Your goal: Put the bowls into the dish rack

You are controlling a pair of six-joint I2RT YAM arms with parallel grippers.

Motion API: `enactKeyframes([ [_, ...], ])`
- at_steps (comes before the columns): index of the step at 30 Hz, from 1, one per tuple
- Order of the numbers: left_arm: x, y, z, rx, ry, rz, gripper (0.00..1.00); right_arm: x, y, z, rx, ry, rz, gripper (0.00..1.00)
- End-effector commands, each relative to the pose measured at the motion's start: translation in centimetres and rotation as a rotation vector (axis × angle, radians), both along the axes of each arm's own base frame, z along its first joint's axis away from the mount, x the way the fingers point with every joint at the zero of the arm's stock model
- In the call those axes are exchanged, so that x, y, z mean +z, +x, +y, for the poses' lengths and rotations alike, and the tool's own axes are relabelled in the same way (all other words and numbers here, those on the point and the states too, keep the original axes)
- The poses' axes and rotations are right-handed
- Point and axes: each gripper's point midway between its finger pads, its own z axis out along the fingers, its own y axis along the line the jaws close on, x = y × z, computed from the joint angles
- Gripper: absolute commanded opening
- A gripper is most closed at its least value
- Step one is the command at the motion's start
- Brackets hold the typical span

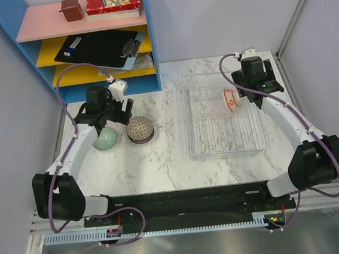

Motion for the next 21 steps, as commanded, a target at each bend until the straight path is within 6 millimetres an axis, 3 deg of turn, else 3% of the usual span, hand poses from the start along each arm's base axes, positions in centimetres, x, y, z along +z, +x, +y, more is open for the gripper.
enactKeyframes([
  [1,-1.7,-1.9,5.0,0.083,0.069,0.043,0.93,-2.1,-0.4,-4.3,-0.178,-0.122,0.047,0.97],
  [2,-1.8,-2.3,6.7,0.120,0.072,0.048,0.93,-3.2,-0.4,-4.5,-0.188,-0.137,0.078,0.97],
  [4,-2.9,-3.3,7.7,0.128,0.085,0.068,0.94,-4.4,-0.6,-5.1,-0.205,-0.155,0.118,0.97],
  [5,-2.8,-3.7,9.7,0.175,0.075,0.061,0.94,-5.3,-0.7,-5.4,-0.216,-0.171,0.147,0.97],
  [8,-3.7,-5.0,11.7,0.210,0.068,0.076,0.95,-6.2,-0.8,-6.1,-0.245,-0.191,0.175,0.97],
  [15,-4.8,-7.0,13.8,0.233,0.057,0.094,0.95,-8.1,-1.5,-7.2,-0.268,-0.204,0.255,0.97],
  [18,-5.0,-7.6,14.3,0.236,0.053,0.094,0.95,-9.4,-1.6,-6.6,-0.235,-0.166,0.297,0.97],
  [21,-5.0,-8.2,14.5,0.241,0.040,0.102,0.95,-10.3,-1.2,-4.7,-0.150,-0.068,0.321,0.97],
])
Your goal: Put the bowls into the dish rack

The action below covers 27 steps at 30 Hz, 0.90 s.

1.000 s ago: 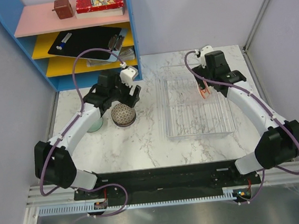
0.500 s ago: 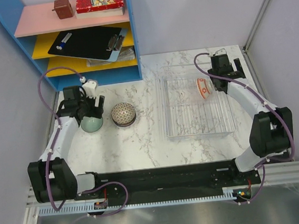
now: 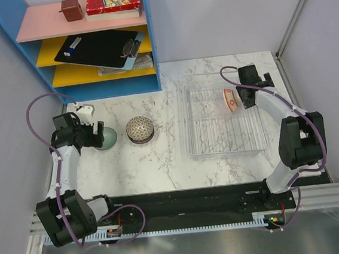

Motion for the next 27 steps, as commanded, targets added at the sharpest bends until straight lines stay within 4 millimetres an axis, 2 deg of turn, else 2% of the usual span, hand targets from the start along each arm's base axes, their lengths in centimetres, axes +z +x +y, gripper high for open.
enactKeyframes([
  [1,0.7,-0.5,-0.2,-0.058,-0.001,-0.035,0.95,-1.2,-0.2,1.9,0.067,0.145,0.044,0.97],
  [8,0.9,-1.1,-0.1,-0.053,-0.006,-0.035,0.95,-1.1,0.2,6.2,0.195,0.377,0.023,0.97],
  [14,1.1,-1.3,-0.5,-0.058,-0.024,-0.039,0.95,-2.5,0.3,9.0,0.239,0.526,0.052,0.97],
  [21,0.8,-1.6,-0.5,-0.056,-0.021,-0.029,0.95,-3.4,0.9,9.2,0.199,0.543,0.057,0.97],
  [25,0.7,-1.6,-0.6,-0.057,-0.030,-0.025,0.95,-1.8,1.6,7.2,0.118,0.447,-0.017,0.97],
  [27,0.6,-1.6,-0.7,-0.057,-0.033,-0.024,0.95,-0.3,2.0,6.7,0.110,0.422,-0.058,0.97],
])
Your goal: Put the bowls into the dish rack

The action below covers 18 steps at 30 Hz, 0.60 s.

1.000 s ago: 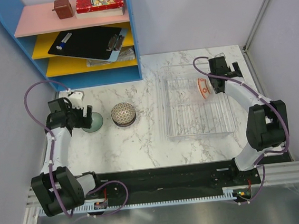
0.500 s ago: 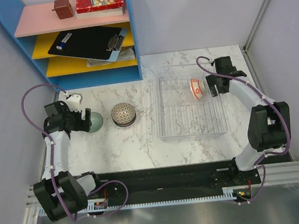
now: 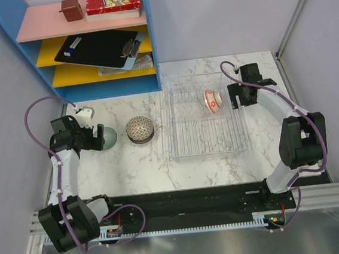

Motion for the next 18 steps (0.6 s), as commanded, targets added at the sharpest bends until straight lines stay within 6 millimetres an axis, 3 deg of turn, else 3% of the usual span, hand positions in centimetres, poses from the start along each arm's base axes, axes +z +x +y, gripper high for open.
enactKeyframes([
  [1,0.5,0.0,-0.3,-0.031,-0.002,-0.025,0.95,3.2,1.7,-0.8,-0.077,-0.051,-0.101,0.97],
  [12,-0.4,-0.4,-0.4,-0.032,-0.009,-0.002,0.95,8.6,3.5,1.2,-0.031,-0.064,-0.203,0.98],
  [18,-1.2,-0.3,0.6,-0.027,0.038,0.002,0.95,11.2,2.9,2.0,0.003,-0.046,-0.261,0.98],
])
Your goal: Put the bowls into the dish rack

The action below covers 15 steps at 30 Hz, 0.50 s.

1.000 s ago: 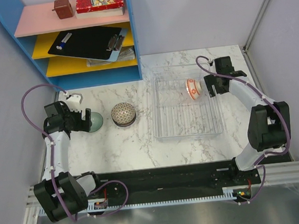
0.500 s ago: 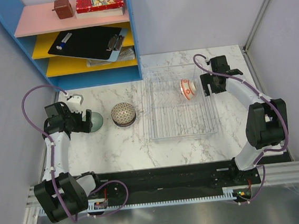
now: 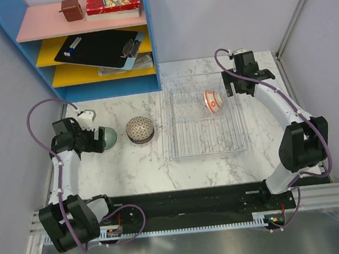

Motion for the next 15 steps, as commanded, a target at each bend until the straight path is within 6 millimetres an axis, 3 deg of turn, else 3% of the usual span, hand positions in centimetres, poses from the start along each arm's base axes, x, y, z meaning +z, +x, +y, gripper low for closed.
enactKeyframes([
  [1,-0.5,0.2,0.9,-0.019,0.047,-0.013,0.95,4.5,-0.2,0.1,0.011,0.012,-0.109,0.98],
  [6,-1.5,0.6,1.5,-0.035,0.058,-0.004,0.93,5.3,-1.5,0.9,0.088,0.031,-0.122,0.98],
  [15,-2.3,4.0,1.9,-0.052,0.011,-0.029,0.91,5.4,-2.5,1.7,0.142,0.066,-0.134,0.98],
])
